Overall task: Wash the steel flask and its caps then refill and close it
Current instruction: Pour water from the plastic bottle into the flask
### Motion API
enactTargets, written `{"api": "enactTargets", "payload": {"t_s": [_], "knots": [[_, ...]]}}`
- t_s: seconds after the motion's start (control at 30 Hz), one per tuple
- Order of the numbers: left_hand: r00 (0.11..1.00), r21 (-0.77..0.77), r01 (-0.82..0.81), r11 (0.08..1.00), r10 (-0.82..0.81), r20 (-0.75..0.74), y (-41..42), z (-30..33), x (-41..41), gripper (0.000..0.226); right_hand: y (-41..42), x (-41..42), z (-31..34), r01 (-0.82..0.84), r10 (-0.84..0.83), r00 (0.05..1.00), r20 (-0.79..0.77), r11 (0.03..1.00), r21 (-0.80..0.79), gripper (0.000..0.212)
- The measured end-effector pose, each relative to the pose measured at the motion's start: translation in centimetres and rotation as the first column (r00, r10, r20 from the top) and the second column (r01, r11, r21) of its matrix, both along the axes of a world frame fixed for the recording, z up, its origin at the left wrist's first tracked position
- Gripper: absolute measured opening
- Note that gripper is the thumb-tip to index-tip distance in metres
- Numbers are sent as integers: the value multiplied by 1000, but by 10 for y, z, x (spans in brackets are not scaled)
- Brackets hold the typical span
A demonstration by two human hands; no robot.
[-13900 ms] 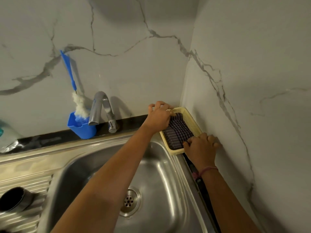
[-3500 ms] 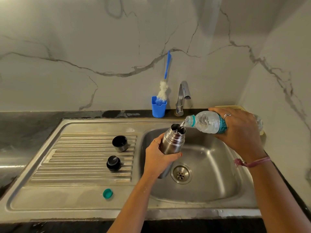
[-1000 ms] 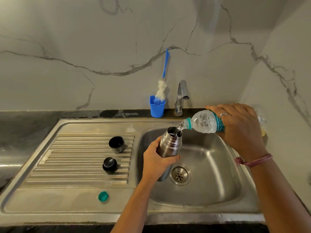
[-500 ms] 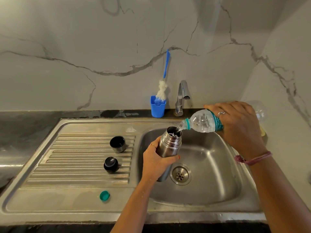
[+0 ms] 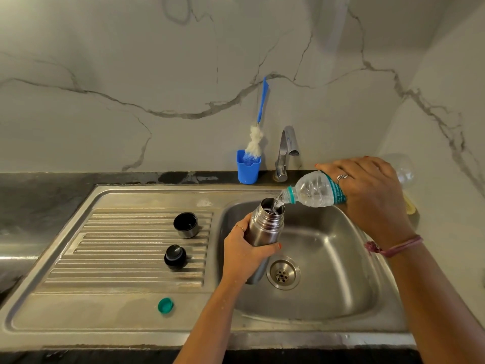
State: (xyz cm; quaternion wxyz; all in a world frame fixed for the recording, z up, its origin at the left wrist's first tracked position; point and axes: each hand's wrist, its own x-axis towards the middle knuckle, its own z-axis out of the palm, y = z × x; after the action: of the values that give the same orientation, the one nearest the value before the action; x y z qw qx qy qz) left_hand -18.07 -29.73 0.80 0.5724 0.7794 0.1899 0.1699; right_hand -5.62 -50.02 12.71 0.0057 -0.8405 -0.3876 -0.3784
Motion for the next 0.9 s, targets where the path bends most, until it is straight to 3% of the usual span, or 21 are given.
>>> {"api": "enactTargets", "payload": {"t_s": [0.9], "knots": [[1000,-14,-27,1000,27,-2,1,1,-2,83,10,0,4,-10,14,997,80,999,-46,50]]}}
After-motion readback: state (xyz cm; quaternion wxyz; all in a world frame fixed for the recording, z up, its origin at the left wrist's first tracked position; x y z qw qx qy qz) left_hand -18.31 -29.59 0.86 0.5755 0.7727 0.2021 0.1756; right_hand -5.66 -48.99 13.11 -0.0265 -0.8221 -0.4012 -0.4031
